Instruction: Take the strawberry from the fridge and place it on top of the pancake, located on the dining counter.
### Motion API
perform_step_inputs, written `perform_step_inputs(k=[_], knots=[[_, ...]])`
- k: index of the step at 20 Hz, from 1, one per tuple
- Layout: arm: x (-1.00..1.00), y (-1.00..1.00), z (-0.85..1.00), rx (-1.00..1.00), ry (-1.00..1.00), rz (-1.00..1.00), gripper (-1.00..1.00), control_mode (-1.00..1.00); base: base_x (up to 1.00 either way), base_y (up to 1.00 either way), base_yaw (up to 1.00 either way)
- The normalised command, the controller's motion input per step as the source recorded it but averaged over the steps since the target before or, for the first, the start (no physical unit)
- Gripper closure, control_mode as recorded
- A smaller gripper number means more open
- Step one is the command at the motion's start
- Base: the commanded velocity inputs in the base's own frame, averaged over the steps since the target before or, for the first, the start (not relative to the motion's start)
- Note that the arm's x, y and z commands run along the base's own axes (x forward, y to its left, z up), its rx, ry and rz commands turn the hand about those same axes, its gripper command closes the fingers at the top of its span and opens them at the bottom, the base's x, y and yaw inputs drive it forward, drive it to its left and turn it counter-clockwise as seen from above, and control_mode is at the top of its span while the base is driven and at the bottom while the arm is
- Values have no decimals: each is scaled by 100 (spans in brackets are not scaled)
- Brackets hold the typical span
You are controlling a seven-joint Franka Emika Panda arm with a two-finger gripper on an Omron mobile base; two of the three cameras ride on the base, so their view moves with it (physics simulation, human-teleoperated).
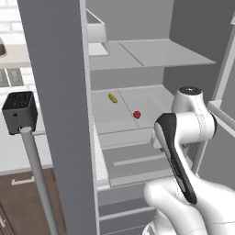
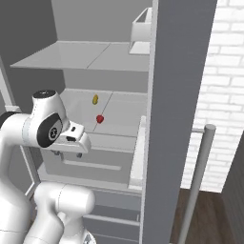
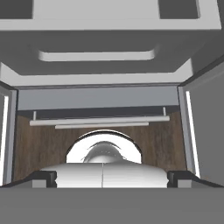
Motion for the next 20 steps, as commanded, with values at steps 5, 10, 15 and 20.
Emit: perform_step_inputs(k=[5, 10, 15, 20], knots=[[0, 0, 0, 0, 0, 0, -100, 100, 39, 0, 0], [0, 0, 0, 0, 0, 0, -100, 100, 36, 0, 0], [14, 0, 0, 0, -7, 1, -100, -100, 21, 0, 1], [64, 0, 0, 0, -17, 4, -100, -100, 0, 0, 0]])
